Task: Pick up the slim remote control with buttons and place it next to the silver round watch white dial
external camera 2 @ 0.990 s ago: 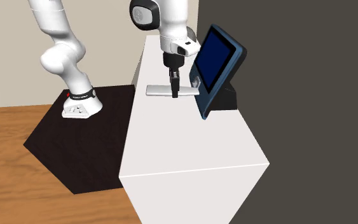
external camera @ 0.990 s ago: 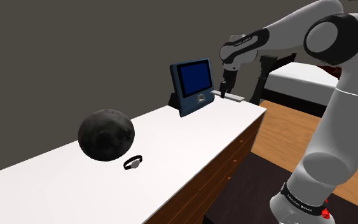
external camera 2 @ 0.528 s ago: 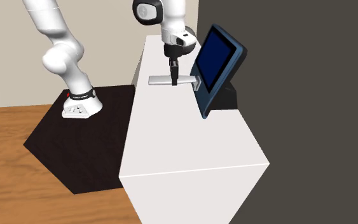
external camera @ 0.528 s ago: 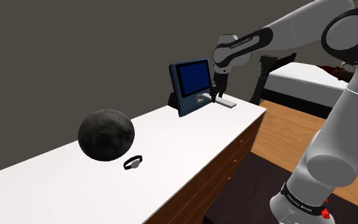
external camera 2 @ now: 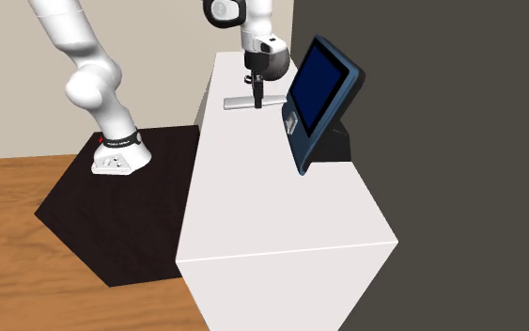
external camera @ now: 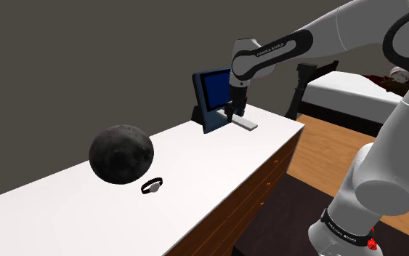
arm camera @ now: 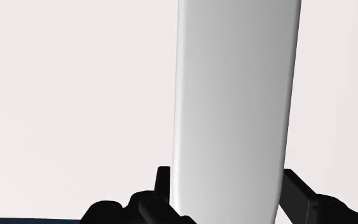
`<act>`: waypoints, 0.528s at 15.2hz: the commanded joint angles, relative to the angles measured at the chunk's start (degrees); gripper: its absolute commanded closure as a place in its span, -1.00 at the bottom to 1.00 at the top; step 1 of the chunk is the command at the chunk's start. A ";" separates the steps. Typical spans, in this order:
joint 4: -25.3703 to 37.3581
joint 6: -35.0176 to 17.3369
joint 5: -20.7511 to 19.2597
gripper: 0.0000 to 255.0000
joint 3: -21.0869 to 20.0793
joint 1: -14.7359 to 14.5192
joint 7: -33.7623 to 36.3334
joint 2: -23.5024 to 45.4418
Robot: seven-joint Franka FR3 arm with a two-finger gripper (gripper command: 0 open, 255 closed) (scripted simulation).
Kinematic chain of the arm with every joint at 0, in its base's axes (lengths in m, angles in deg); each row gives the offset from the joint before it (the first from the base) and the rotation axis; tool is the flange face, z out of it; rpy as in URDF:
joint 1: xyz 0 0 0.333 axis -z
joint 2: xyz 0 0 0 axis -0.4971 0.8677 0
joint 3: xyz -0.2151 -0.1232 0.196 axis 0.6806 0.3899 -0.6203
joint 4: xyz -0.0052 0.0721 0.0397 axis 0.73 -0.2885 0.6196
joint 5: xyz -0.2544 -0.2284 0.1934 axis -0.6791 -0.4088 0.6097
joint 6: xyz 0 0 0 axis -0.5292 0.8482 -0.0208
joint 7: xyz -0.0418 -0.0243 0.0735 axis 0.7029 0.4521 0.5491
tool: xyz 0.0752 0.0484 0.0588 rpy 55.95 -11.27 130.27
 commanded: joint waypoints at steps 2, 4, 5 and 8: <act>-0.96 -0.40 0.09 1.00 -2.40 -2.13 4.42 -0.59; -0.82 -0.33 0.24 1.00 -3.90 -3.48 7.19 -0.48; -0.65 -0.29 0.33 1.00 -4.64 -4.15 8.57 -0.33; 0.24 -0.10 0.59 1.00 -6.86 -6.14 12.64 0.42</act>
